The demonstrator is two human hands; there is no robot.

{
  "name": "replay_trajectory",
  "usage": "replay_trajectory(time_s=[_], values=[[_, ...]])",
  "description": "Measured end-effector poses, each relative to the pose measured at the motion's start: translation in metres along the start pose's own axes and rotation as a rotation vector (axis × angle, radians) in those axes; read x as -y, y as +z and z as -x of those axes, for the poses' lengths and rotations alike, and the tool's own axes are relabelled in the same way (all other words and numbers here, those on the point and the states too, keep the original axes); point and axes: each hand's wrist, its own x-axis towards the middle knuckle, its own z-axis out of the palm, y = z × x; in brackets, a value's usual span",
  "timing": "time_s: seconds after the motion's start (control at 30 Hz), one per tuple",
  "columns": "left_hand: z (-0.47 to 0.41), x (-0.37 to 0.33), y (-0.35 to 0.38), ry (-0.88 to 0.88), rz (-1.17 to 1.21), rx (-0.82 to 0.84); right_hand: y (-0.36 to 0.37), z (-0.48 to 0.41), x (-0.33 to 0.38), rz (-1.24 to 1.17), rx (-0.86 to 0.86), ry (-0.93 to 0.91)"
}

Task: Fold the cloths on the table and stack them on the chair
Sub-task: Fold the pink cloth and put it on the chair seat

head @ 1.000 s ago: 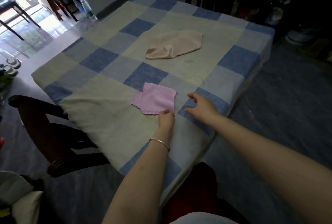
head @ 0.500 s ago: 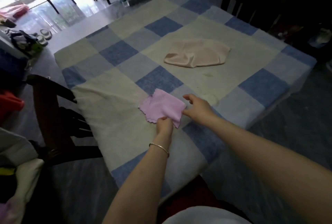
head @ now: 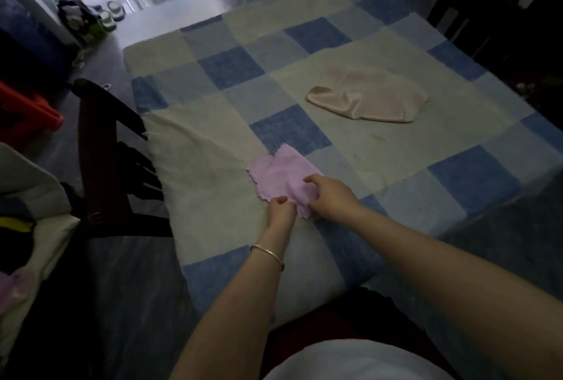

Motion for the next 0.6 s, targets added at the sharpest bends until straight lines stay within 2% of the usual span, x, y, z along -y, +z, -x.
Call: replay_trajectory(time_s=[0.17,0.33,0.43,0.6], values=[[-0.002,0.004,0.006,-0.010,0.116,-0.055,0.002,-0.007,-0.012,0.169,0.054,-0.099],[-0.004,0.010,0.010,-0.005,0.148,-0.165,0.004,-0.012,-0.027,0.391,0.066,-0.327],[0.004,0.008,0.009,-0.028,0.202,-0.195,0.007,-0.017,-0.031,0.472,0.081,-0.482],[0.008,0.010,0.006,-0.069,0.291,-0.232,0.014,-0.023,-0.028,0.515,0.048,-0.597]])
